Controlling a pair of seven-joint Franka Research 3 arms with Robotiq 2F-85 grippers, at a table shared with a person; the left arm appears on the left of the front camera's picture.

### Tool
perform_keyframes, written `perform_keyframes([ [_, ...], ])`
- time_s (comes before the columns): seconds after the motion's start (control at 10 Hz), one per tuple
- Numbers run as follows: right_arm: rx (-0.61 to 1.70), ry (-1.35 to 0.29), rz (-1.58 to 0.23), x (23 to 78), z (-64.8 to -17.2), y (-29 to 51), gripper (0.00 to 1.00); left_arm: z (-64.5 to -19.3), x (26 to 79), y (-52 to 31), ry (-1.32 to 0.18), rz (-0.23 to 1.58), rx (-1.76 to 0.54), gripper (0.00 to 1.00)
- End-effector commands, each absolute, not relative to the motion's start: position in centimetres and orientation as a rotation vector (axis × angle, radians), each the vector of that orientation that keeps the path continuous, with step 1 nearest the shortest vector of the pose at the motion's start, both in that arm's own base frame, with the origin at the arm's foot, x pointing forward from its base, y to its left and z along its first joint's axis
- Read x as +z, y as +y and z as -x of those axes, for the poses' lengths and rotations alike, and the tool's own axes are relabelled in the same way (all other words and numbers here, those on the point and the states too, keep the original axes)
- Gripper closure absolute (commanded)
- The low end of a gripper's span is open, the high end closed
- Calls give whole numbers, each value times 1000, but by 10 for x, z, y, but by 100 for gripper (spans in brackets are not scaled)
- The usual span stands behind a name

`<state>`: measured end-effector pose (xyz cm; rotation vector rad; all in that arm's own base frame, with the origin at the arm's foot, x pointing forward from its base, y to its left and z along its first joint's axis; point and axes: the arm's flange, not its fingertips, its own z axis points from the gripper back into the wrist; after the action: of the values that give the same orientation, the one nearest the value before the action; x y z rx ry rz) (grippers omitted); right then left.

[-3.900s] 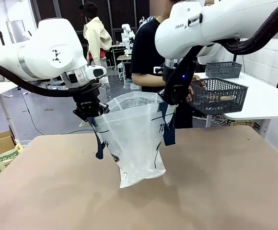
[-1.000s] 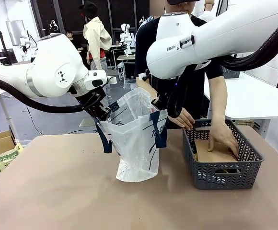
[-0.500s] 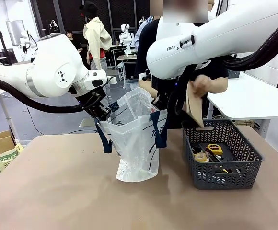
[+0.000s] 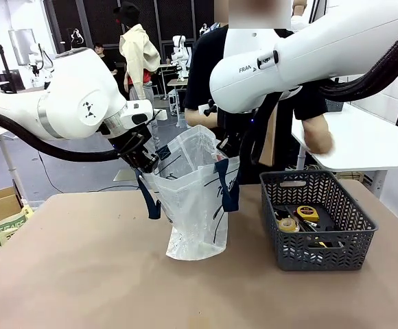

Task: Transfer purchased items from the store into the shopping bag.
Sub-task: Move the Reusable shopping bag to the right side of the table.

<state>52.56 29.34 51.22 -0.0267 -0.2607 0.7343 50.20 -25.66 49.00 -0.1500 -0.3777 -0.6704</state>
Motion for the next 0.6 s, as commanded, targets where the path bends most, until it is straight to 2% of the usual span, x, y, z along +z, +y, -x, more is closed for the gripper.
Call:
perform_keyframes([
  [0.0,730,-260,28,512,-525,293,100,-502,491,-256,-379,150,-669,100],
  [0.5,730,-260,28,512,-525,293,100,-502,491,-256,-379,150,-669,100],
])
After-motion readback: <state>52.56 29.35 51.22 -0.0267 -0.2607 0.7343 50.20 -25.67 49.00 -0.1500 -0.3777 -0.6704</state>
